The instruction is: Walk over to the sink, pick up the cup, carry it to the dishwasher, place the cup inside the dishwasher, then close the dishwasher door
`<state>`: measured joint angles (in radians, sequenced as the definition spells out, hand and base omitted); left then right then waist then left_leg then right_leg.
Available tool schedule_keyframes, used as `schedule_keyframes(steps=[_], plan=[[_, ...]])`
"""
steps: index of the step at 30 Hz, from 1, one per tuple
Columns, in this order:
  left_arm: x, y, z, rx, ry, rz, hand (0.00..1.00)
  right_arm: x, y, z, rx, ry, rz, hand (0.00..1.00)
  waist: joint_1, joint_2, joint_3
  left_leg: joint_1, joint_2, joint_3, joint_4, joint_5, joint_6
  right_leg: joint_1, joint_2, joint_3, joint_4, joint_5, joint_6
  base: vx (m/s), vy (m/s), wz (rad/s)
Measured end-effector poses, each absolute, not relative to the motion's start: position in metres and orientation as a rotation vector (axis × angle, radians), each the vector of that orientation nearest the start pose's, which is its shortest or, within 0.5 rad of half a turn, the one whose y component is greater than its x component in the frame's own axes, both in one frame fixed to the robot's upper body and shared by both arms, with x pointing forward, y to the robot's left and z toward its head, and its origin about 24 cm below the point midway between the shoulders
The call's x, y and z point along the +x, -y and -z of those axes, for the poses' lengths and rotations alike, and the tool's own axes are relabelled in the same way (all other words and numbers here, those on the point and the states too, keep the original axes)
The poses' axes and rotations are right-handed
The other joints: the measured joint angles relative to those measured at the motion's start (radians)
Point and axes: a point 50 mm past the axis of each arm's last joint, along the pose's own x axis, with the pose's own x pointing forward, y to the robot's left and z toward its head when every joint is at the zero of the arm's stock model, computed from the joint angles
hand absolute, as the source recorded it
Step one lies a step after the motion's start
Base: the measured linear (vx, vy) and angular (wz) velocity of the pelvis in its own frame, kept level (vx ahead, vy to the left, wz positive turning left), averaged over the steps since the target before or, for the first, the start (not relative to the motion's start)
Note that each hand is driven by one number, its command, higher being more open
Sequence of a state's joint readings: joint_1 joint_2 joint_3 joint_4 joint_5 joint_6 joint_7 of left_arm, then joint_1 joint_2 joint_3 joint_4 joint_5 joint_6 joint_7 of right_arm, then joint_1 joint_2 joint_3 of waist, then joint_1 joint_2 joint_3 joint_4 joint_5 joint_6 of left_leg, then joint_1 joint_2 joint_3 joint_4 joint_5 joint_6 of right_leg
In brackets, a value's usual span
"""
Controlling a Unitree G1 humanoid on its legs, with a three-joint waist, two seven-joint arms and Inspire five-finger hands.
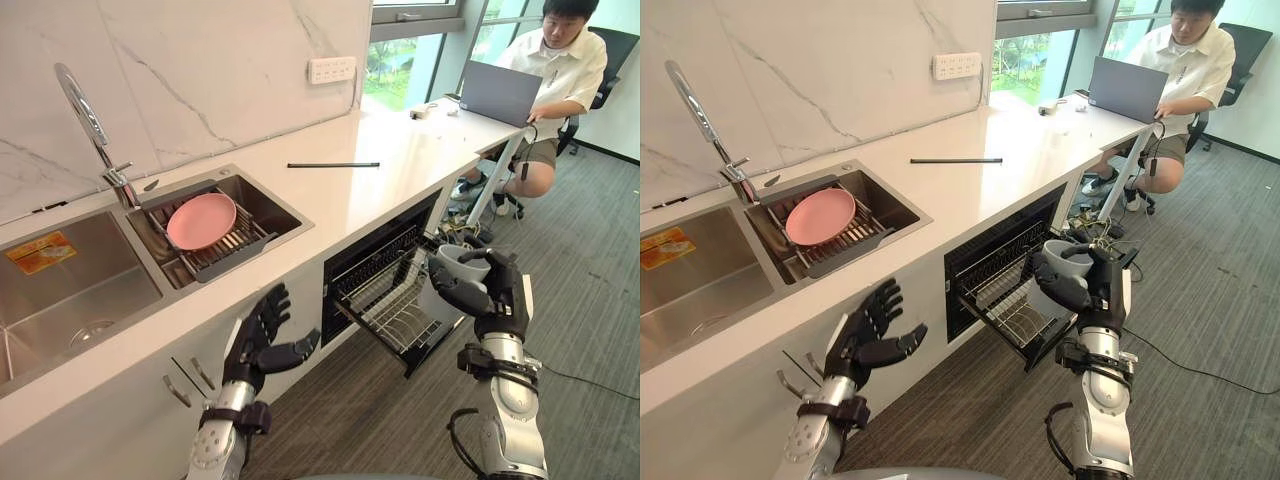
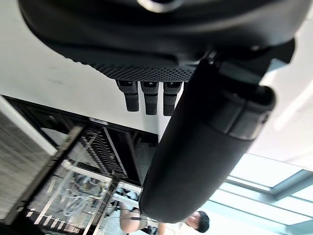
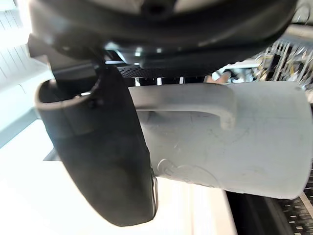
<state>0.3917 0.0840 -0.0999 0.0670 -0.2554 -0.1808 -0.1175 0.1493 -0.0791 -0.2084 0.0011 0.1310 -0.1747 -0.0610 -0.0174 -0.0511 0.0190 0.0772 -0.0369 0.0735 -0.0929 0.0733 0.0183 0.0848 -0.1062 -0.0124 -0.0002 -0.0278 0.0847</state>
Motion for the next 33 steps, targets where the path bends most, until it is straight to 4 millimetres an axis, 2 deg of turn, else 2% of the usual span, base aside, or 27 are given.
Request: schedule_keyframes(steps=[8,12,14,17,18,20,22,28,33], plan=[[0.127,-0.178,0.075,-0.149,-0.484,0.017,0.9,0.212,0.24,0.005,-0.107,-0.142,0.319,0.3,0.002,0.013,0.013,-0.032,-0.001,-0.032,0.002,0.002,-0.002,-0.008,-0.003,-0.034,-0.016,-0.001,0.001,0.01,-0.012,0.12],[0.115,-0.183,0.093,-0.116,-0.587,0.004,0.9,0.226,0.246,0.003,-0.179,-0.15,0.31,0.3,0.005,0.031,0.047,-0.061,-0.001,-0.037,0.006,0.003,-0.003,-0.033,-0.005,-0.041,-0.017,0.004,0.0,0.02,-0.007,0.05],[0.112,-0.185,0.102,-0.081,-0.635,-0.004,0.9,0.24,0.251,-0.011,-0.239,-0.105,0.312,0.3,0.011,0.04,0.097,-0.087,-0.001,-0.04,0.011,0.007,0.0,-0.055,-0.005,-0.043,-0.016,0.014,-0.005,0.01,0.001,0.04],[0.111,-0.191,0.108,-0.054,-0.665,-0.036,0.9,0.256,0.253,-0.025,-0.293,-0.056,0.315,0.3,0.019,0.044,0.14,-0.139,-0.001,-0.045,0.043,0.005,0.004,-0.085,-0.006,-0.048,-0.015,0.021,-0.002,0.01,0.005,0.08],[0.116,-0.194,0.109,-0.044,-0.667,-0.055,0.9,0.265,0.256,-0.034,-0.321,-0.028,0.325,0.3,0.025,0.052,0.179,-0.163,-0.002,-0.054,0.074,-0.005,0.006,-0.09,-0.007,-0.058,-0.012,0.022,-0.001,-0.01,0.009,0.18],[0.12,-0.196,0.11,-0.038,-0.665,-0.071,0.9,0.276,0.258,-0.045,-0.34,0.005,0.334,0.3,0.03,0.066,0.209,-0.197,-0.002,-0.059,0.112,-0.018,0.008,-0.108,-0.008,-0.065,-0.003,0.023,-0.001,-0.04,0.014,0.15],[0.126,-0.2,0.11,-0.039,-0.656,-0.111,0.9,0.293,0.261,-0.065,-0.393,0.059,0.338,0.3,0.037,0.089,0.252,-0.25,0.0,-0.064,0.163,-0.033,0.006,-0.144,-0.007,-0.071,0.017,0.024,-0.003,-0.07,0.02,0.08],[0.134,-0.213,0.108,-0.052,-0.631,-0.218,0.9,0.315,0.269,-0.096,-0.429,0.14,0.397,0.3,0.054,0.107,0.324,-0.339,0.011,-0.065,0.227,-0.052,-0.001,-0.206,0.002,-0.07,0.024,0.048,-0.009,-0.09,0.02,-0.01],[0.141,-0.213,0.108,-0.073,-0.616,-0.238,0.9,0.329,0.275,-0.121,-0.517,0.185,0.414,0.3,0.055,0.122,0.369,-0.387,0.016,-0.069,0.249,-0.046,-0.002,-0.255,0.006,-0.07,0.051,0.052,-0.014,-0.07,0.017,0.0]])
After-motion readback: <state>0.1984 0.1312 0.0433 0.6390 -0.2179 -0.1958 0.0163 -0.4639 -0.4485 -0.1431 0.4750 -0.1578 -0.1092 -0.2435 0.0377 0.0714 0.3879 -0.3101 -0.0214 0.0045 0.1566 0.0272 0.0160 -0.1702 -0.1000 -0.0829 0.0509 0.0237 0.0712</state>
